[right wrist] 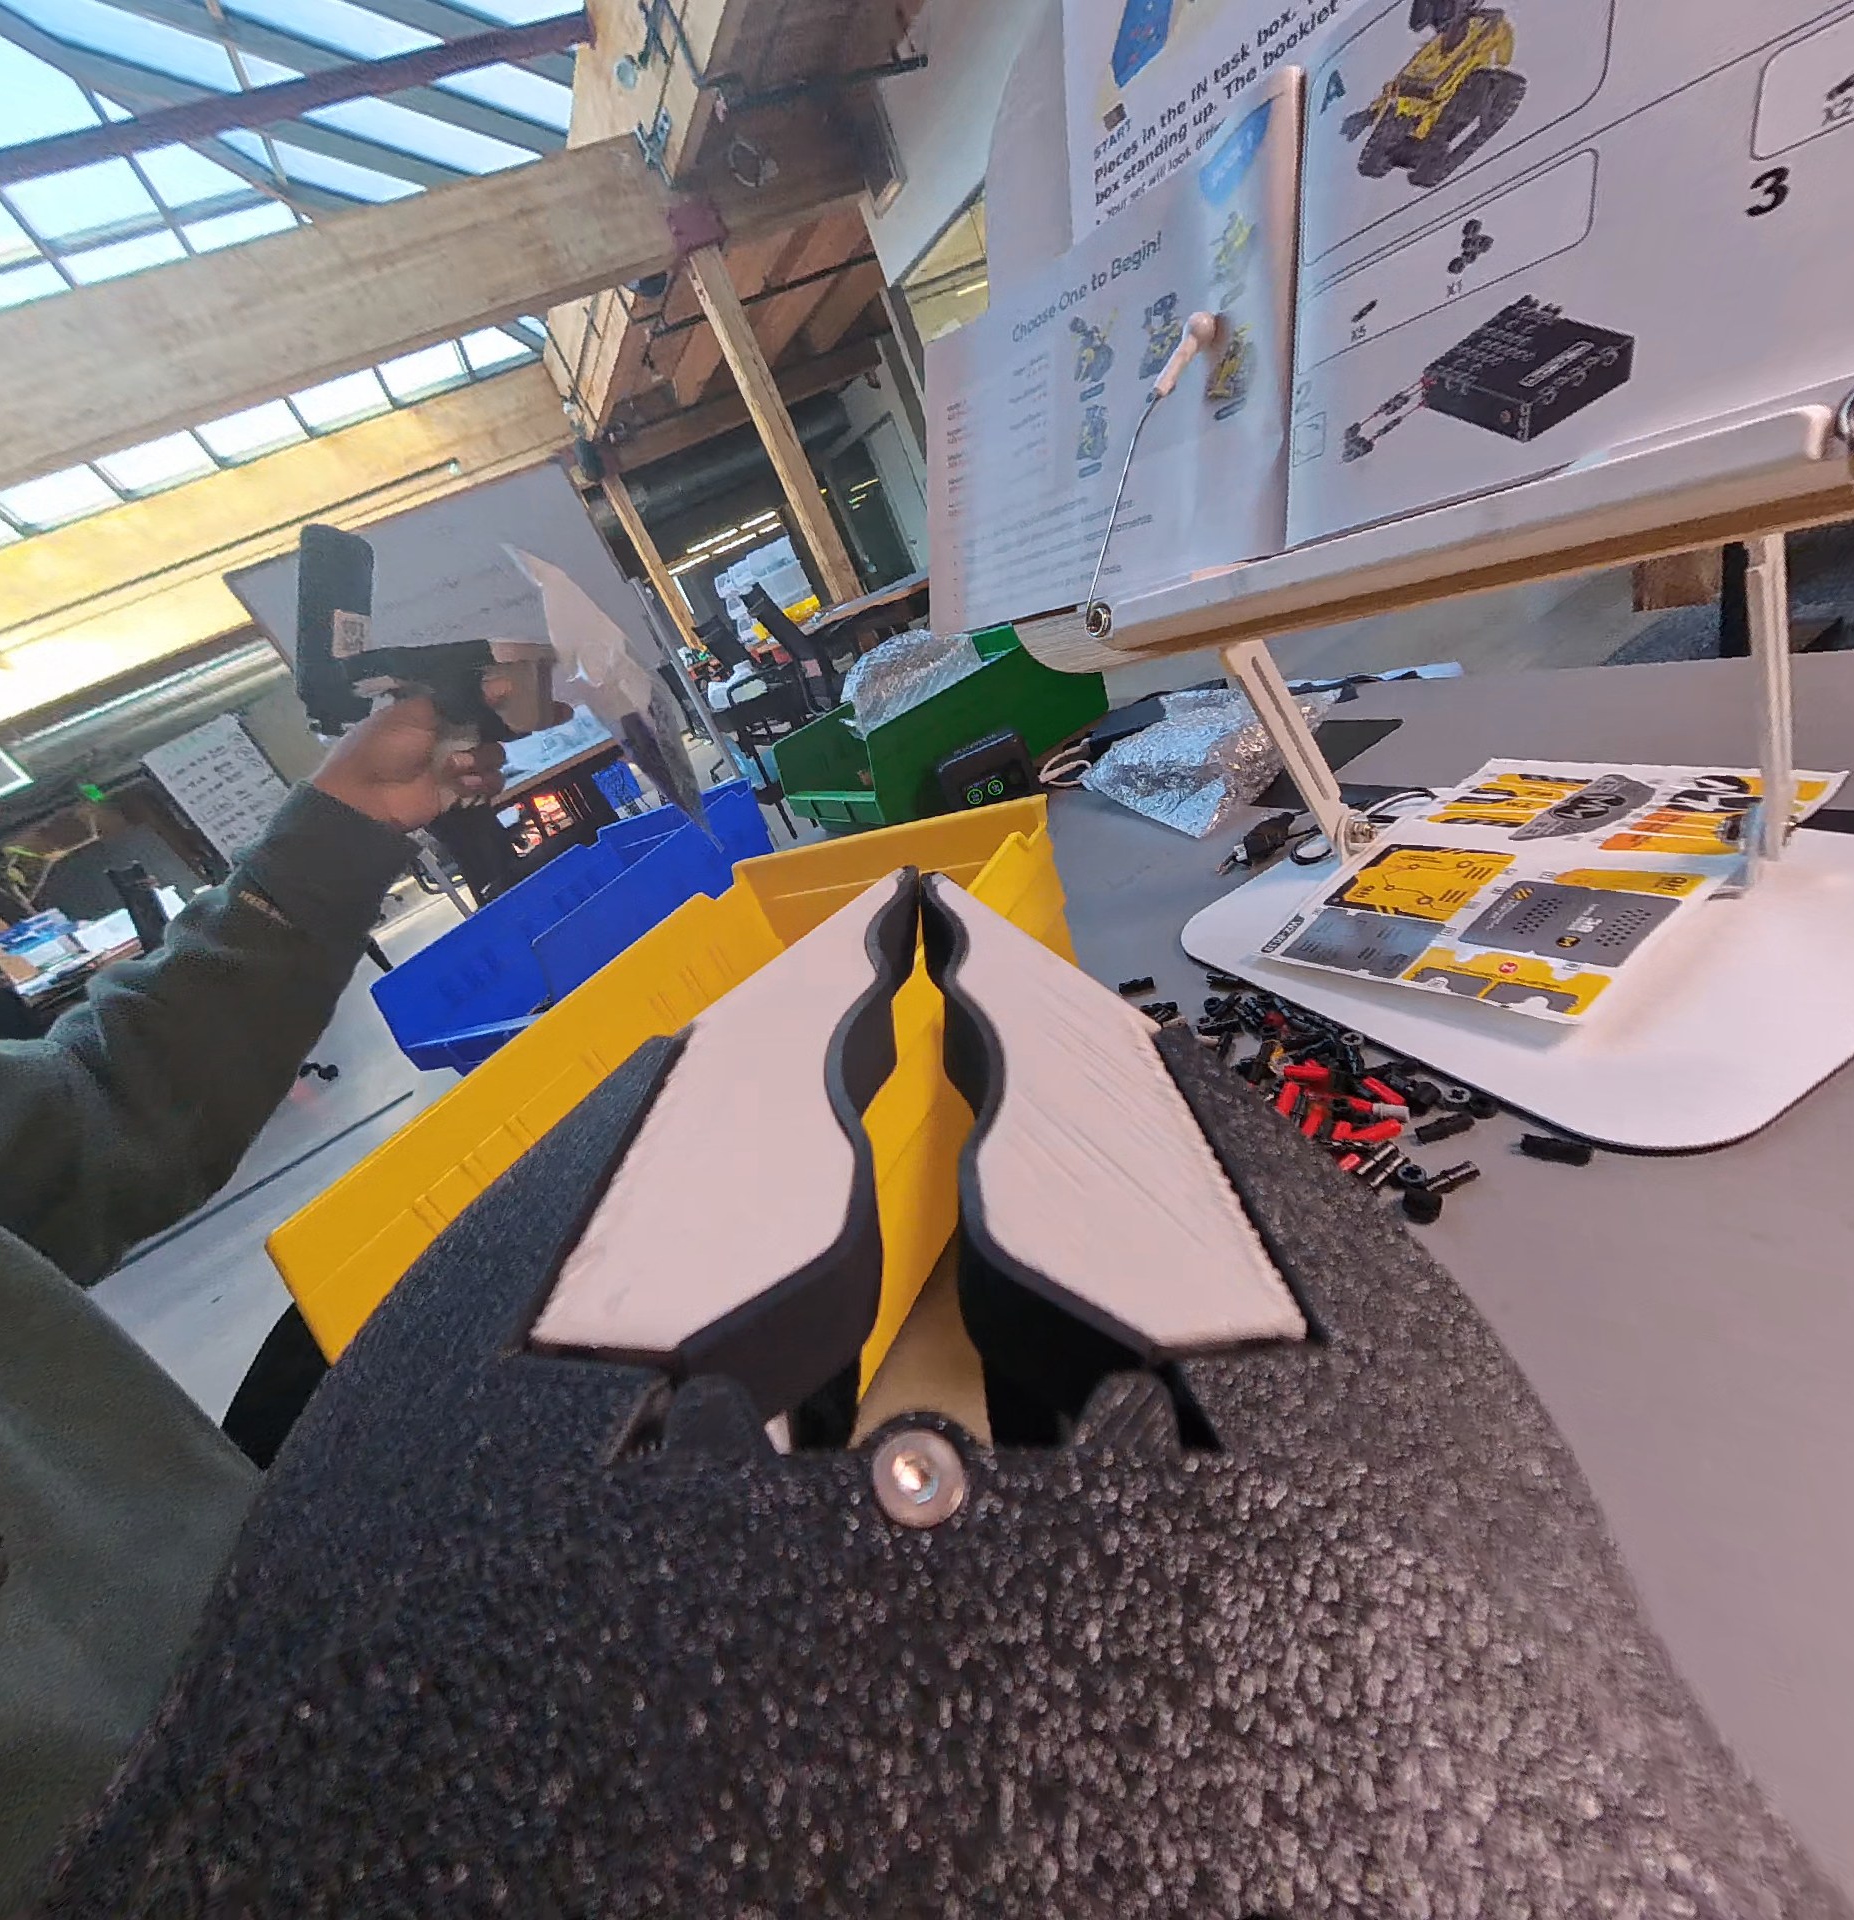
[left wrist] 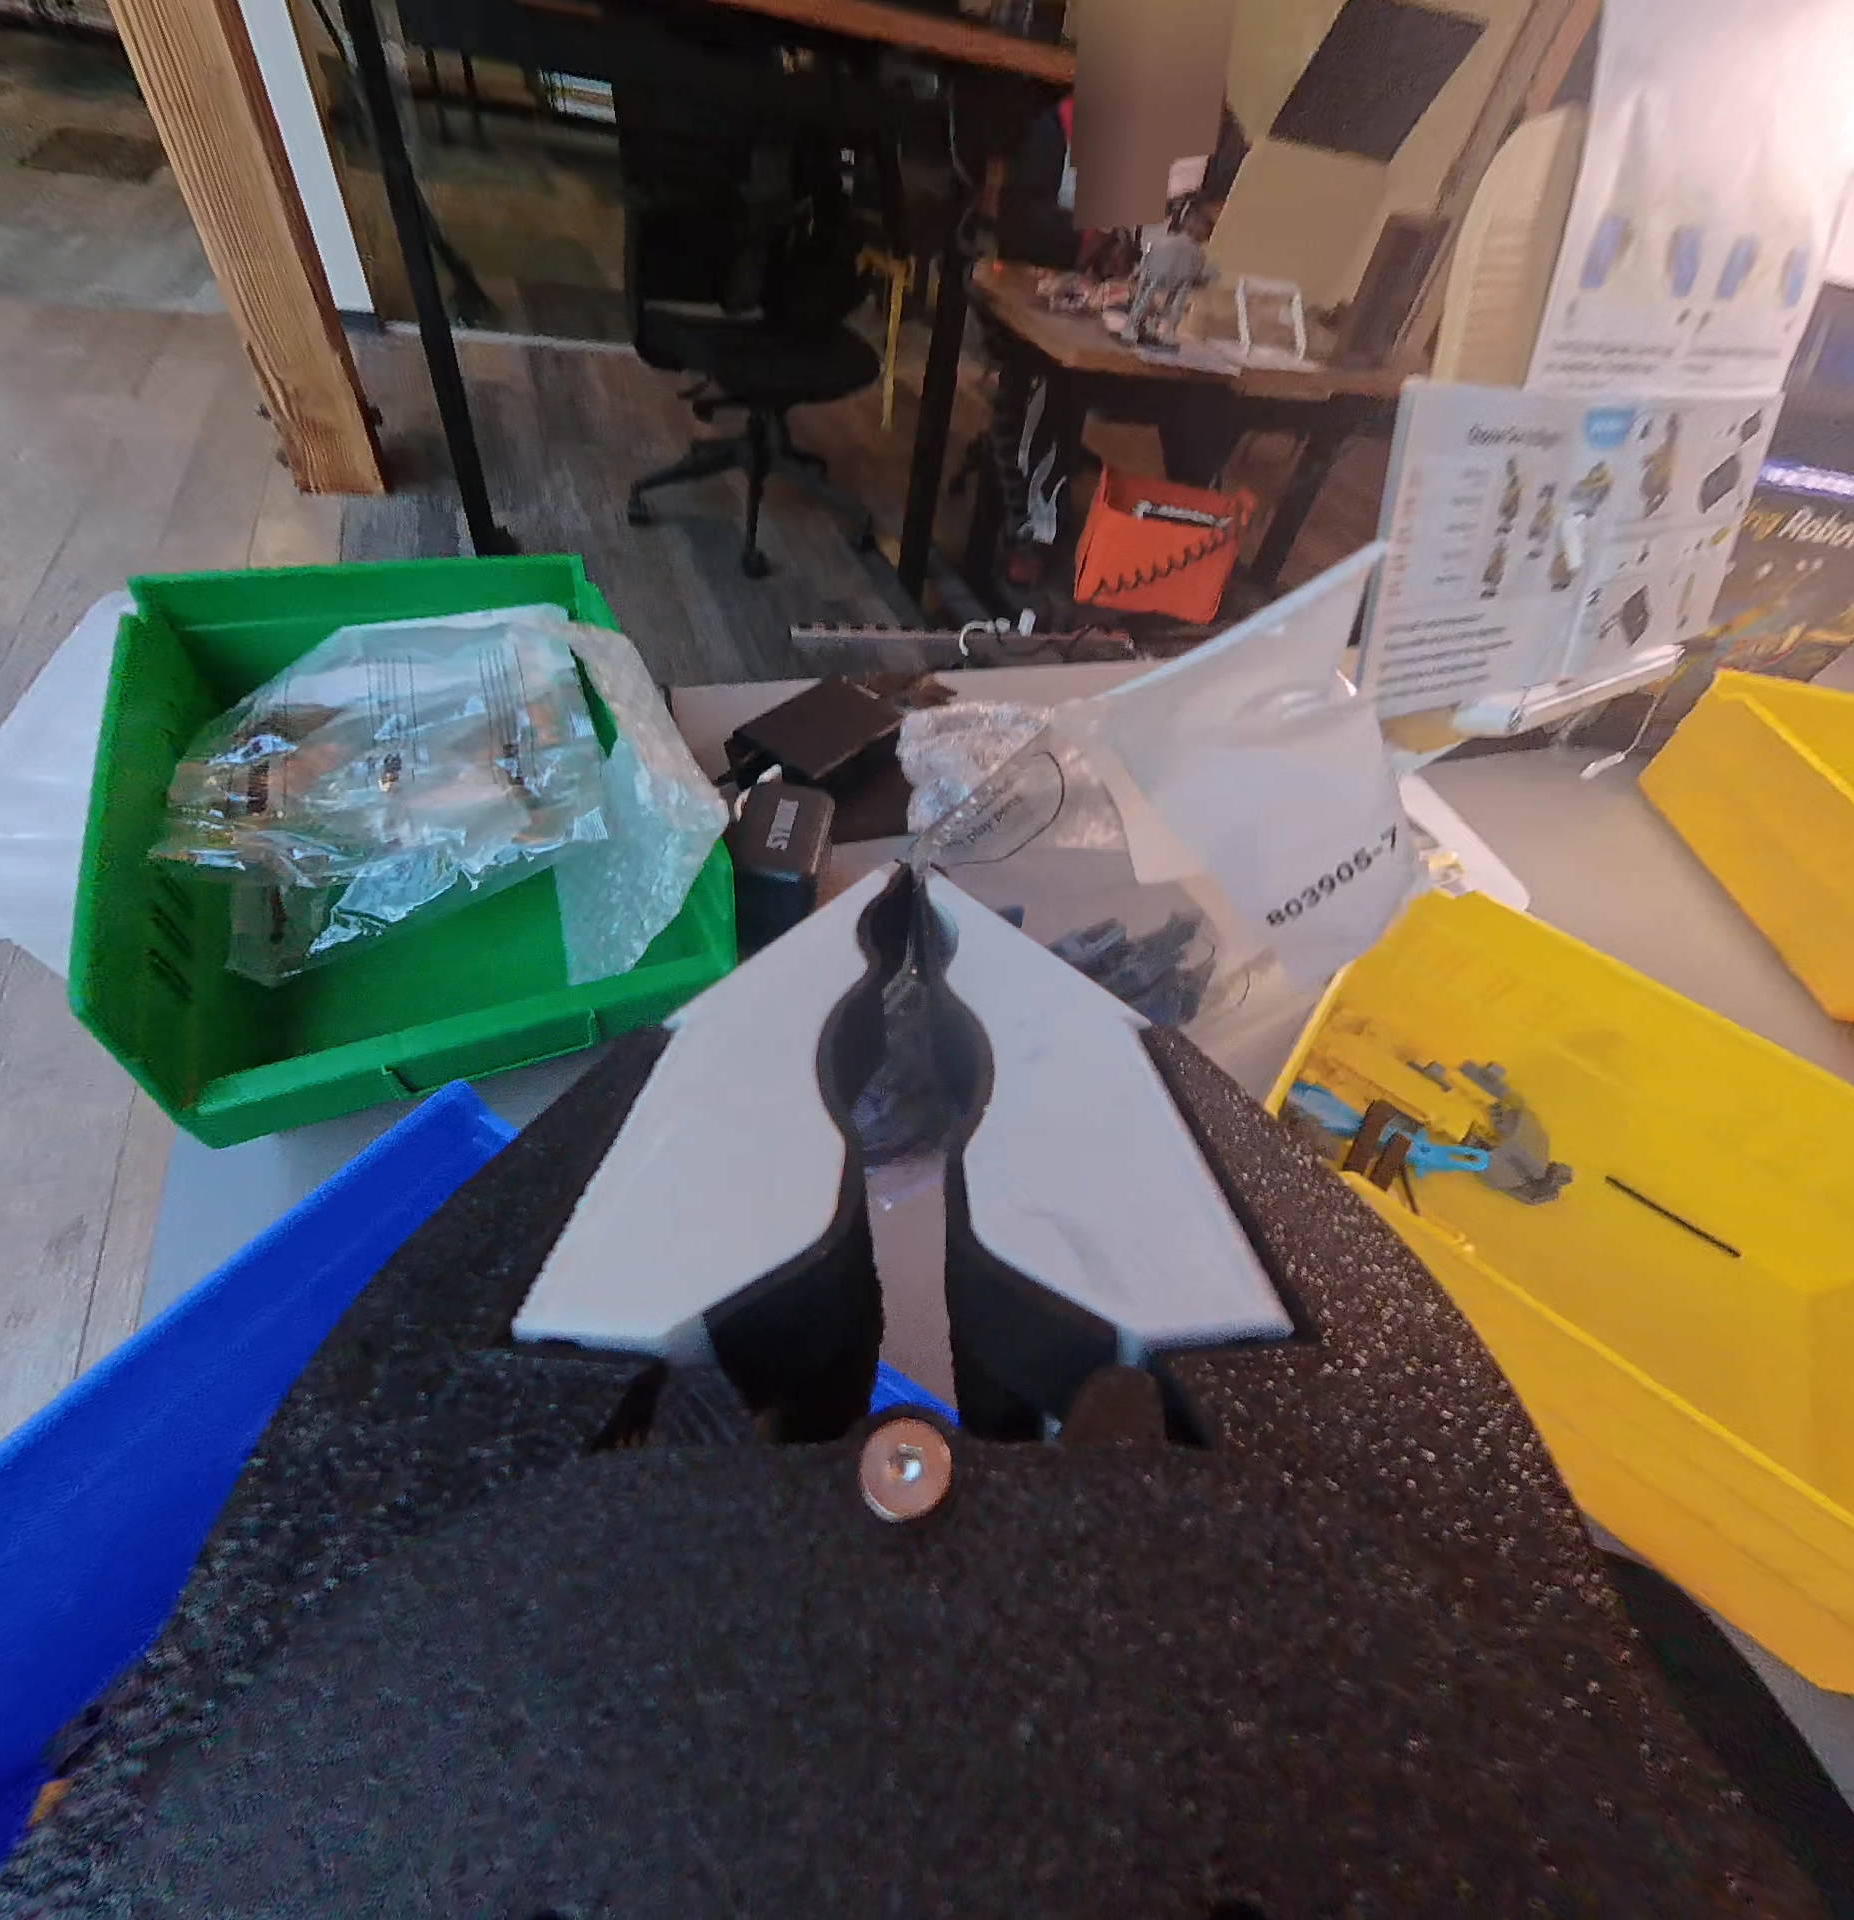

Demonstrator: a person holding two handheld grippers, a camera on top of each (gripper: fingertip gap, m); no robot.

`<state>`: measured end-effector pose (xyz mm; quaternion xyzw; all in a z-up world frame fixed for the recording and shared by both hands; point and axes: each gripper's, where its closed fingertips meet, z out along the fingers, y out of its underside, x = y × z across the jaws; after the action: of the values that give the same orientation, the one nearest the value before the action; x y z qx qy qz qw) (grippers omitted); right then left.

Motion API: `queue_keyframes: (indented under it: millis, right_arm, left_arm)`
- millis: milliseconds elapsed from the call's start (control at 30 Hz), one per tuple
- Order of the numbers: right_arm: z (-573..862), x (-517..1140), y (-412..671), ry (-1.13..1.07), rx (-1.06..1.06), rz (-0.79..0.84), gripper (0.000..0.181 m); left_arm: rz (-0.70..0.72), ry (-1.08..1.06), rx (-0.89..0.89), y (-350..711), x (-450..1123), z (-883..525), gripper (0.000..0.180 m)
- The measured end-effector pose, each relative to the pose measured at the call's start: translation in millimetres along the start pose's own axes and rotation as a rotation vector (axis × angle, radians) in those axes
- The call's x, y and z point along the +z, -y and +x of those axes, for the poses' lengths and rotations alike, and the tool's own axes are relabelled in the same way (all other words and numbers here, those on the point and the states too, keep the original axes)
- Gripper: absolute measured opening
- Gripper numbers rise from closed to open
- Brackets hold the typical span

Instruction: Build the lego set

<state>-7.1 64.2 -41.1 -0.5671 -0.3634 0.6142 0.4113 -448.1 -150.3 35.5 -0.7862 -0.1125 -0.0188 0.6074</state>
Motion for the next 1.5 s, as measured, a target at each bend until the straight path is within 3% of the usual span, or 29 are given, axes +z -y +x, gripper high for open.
queue_keyframes:
  millis: [167,367,600,733,867,967,1033,1200,1300,1333,1500]
  right_arm:
    - [1.0,7.8,-10.5,-0.006,-0.036,-0.044,0.0]
    - [4.9,13.5,-22.3,-0.002,-0.053,-0.084,0.0]
    - [19.5,22.0,-34.5,-0.006,0.016,-0.094,0.0]
    - [25.7,24.3,-44.7,-0.02,0.014,-0.129,0.0]
    - [35.0,22.7,-46.7,-0.048,0.02,-0.133,0.0]
    - [43.8,20.8,-47.4,-0.069,0.032,-0.129,0.0]
    - [47.2,21.1,-49.7,-0.069,0.05,-0.131,0.0]
    - [42.6,24.0,-53.5,-0.053,0.046,-0.146,0.0]
    - [36.5,24.4,-51.2,-0.044,0.024,-0.144,0.0]
    - [34.9,24.1,-48.7,-0.043,0.018,-0.138,0.0]
    - [24.6,21.0,-35.2,-0.025,-0.008,-0.098,0.0]
  left_arm:
    - [-0.189,0.105,0.133,-13.0,41.7,-27.3,0.0]
    - [-0.172,0.117,0.117,48.0,70.1,-58.5,0.0]
    - [-0.052,0.025,-0.197,127.9,116.4,-114.7,0.0]
    - [-0.173,0.062,-0.432,75.5,166.9,-180.5,0.0]
    - [-0.328,0.256,-0.508,-12.3,192.3,-244.7,0.009]
    - [-0.454,0.305,-0.354,-45.2,198.2,-257.9,0.03]
    - [-0.466,0.27,-0.218,-42.0,204.2,-251.6,0.039]
    - [-0.555,0.246,0.129,-34.1,206.0,-240.3,0.044]
    - [-0.454,0.513,0.518,8.4,193.7,-261.8,0.032]
    - [-0.402,0.544,0.565,23.1,191.5,-257.1,0.033]
    - [-0.264,0.322,0.518,55.4,192.9,-165.0,0.046]
